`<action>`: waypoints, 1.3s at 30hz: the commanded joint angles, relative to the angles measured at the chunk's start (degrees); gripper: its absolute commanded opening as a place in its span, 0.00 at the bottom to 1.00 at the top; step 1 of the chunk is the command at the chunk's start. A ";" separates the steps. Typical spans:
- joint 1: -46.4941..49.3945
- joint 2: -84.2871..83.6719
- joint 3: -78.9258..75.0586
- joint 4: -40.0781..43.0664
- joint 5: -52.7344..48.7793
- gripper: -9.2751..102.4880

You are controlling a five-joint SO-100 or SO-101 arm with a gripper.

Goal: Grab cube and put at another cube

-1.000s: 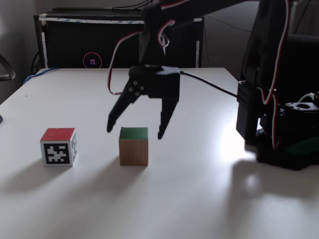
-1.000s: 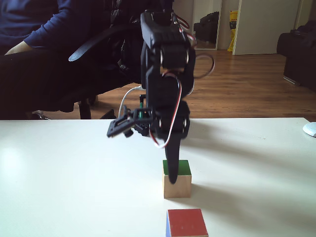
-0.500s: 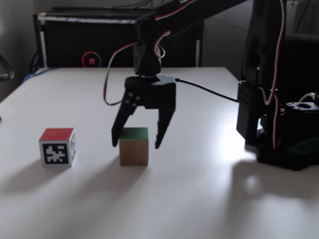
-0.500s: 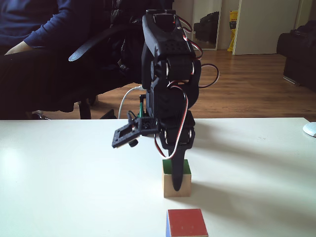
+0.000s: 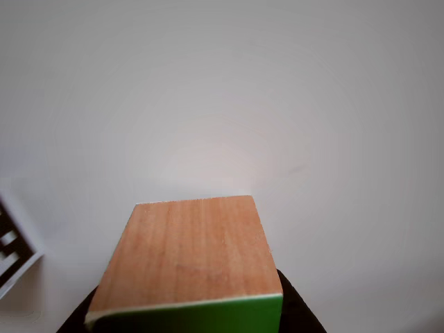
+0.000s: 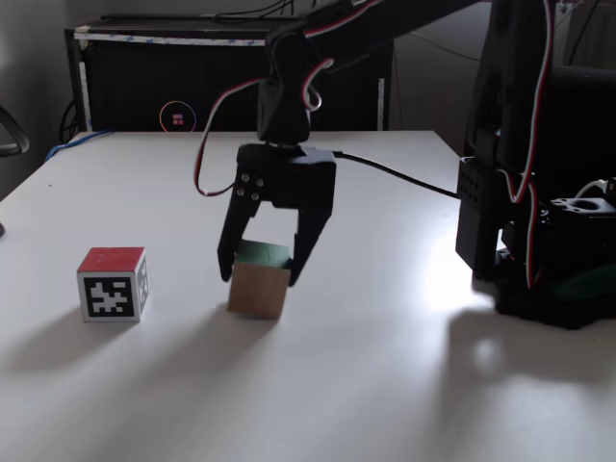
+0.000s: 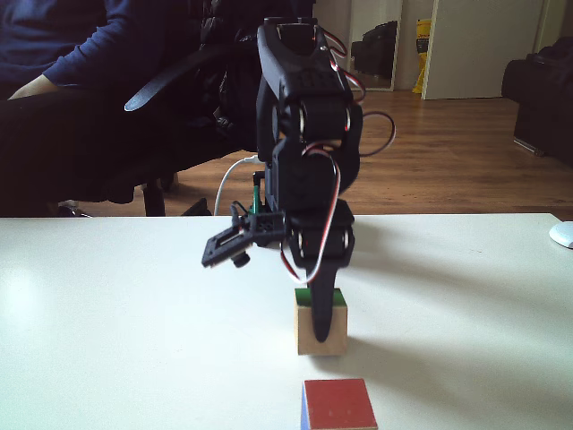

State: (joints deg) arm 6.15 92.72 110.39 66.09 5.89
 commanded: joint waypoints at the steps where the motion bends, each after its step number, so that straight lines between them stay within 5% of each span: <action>1: -0.97 7.21 -0.79 0.79 1.23 0.18; 11: -4.39 8.00 -18.72 13.27 6.59 0.18; 39: 2.46 -31.20 -75.59 32.61 9.93 0.19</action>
State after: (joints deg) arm 8.70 63.11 42.89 96.77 15.64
